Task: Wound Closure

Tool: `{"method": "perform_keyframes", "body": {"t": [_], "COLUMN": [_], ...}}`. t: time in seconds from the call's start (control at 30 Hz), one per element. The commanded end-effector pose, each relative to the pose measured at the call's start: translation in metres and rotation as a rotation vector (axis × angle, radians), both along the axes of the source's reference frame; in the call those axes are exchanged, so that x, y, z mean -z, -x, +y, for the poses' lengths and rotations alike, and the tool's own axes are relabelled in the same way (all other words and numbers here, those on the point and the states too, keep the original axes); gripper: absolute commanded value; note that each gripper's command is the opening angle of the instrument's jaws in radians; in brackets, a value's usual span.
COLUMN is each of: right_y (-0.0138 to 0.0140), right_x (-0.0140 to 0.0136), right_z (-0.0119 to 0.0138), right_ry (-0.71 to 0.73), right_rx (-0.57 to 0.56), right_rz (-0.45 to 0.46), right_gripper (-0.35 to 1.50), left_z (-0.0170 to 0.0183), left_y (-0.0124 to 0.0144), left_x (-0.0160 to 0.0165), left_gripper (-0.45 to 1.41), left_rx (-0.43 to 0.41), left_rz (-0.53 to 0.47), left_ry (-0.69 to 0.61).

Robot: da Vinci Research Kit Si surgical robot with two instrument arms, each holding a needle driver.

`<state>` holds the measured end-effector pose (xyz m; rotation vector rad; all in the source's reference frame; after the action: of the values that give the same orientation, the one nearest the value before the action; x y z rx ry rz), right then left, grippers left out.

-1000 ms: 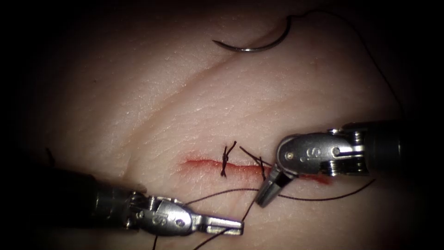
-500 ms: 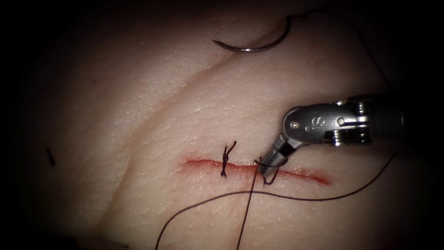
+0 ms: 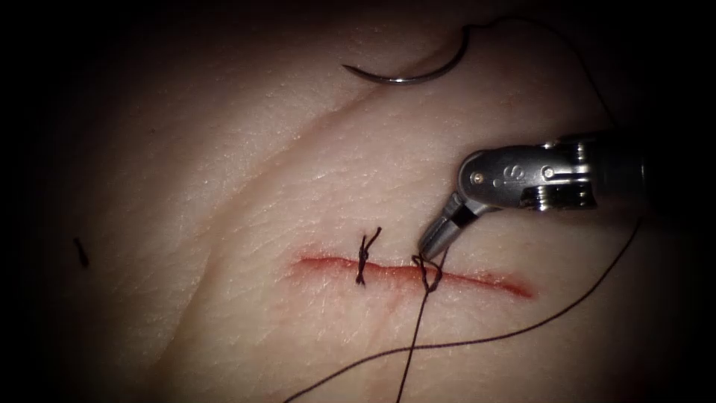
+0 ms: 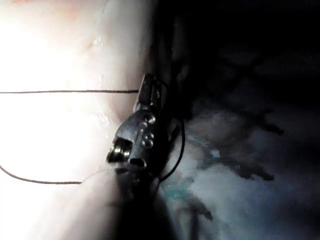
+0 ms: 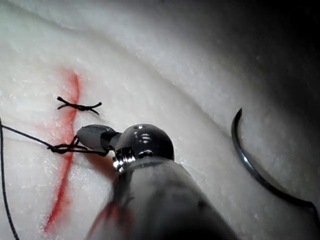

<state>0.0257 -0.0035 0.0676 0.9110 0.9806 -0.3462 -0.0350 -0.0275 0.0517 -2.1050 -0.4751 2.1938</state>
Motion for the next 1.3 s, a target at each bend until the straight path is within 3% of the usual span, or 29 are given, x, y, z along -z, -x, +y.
{"method": "perform_keyframes", "body": {"t": [0.03, 0.83, 1.07, 1.17, 1.2, 1.23, 1.3], "right_y": [-0.0007, -0.0020, -0.0014, -0.0012, -0.0010, -0.0006, 0.0003], "right_x": [-0.0005, -0.0034, -0.0043, -0.0038, -0.0031, -0.0023, -0.0012], "right_z": [-0.0002, 0.0030, 0.0038, 0.0037, 0.0042, 0.0047, 0.0055], "right_ry": [0.002, 0.047, 0.080, 0.063, 0.065, 0.095, 0.092], "right_rx": [-0.001, -0.093, -0.133, -0.208, -0.268, -0.317, -0.375], "right_rz": [0.000, -0.030, -0.050, -0.017, -0.036, -0.054, -0.060], "right_gripper": [-0.35, -0.35, -0.35, -0.35, 0.53, 1.13, 1.30], "left_z": [-0.0011, -0.0122, -0.0127, -0.0101, -0.0085, -0.0062, -0.0036], "left_y": [0.0002, 0.0010, 0.0021, 0.0021, 0.0020, 0.0018, 0.0016], "left_x": [-0.0004, 0.0027, 0.0021, 0.0031, 0.0037, 0.0046, 0.0056], "left_gripper": [-0.45, -0.45, -0.45, -0.45, -0.45, -0.45, -0.45], "left_rx": [-0.010, -0.238, -0.259, -0.231, -0.207, -0.174, -0.147], "left_rz": [0.000, -0.100, -0.110, -0.099, -0.095, -0.090, -0.093], "left_ry": [-0.007, -0.015, -0.022, -0.036, -0.017, 0.001, 0.027]}}
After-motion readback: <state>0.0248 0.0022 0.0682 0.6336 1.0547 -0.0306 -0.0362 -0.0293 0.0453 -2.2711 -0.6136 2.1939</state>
